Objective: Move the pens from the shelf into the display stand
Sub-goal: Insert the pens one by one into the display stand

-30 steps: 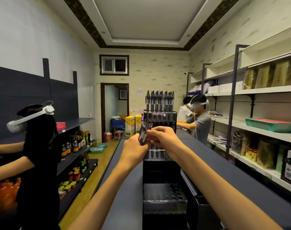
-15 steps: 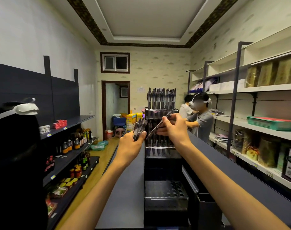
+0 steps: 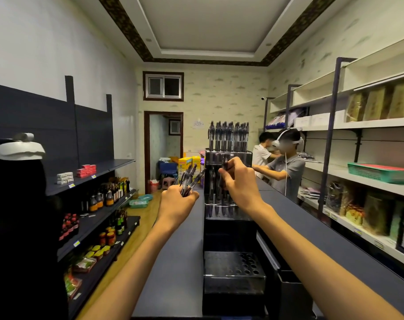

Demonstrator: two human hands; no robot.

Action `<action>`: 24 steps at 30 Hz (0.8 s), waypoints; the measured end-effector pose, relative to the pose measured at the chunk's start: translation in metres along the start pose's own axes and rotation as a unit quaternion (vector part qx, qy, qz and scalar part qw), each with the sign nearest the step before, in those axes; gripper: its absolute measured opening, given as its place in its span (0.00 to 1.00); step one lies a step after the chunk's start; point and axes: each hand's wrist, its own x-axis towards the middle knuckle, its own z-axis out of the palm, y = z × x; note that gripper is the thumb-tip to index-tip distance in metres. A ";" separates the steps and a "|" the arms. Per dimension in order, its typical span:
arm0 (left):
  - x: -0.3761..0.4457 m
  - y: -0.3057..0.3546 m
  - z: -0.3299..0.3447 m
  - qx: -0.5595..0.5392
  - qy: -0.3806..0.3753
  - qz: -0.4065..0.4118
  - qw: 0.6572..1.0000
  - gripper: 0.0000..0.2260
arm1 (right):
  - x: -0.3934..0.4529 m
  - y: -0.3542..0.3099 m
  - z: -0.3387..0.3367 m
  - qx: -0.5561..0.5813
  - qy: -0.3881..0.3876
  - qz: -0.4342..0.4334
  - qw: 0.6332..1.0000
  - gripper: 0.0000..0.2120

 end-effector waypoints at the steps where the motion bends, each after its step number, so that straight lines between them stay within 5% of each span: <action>1: 0.000 0.000 0.000 0.000 0.000 0.000 1.000 0.16 | -0.001 0.001 0.002 -0.003 -0.002 0.002 1.000 0.06; 12: -0.003 0.006 0.001 -0.003 0.017 0.012 1.000 0.17 | 0.008 -0.005 0.001 -0.148 -0.006 0.031 0.988 0.15; 19: -0.004 0.009 0.001 -0.002 0.017 0.017 1.000 0.17 | 0.008 -0.002 -0.001 -0.159 -0.132 0.082 0.975 0.15; 24: -0.005 0.011 0.001 -0.001 -0.004 0.013 1.000 0.15 | -0.001 0.000 0.001 -0.165 -0.137 0.083 0.973 0.15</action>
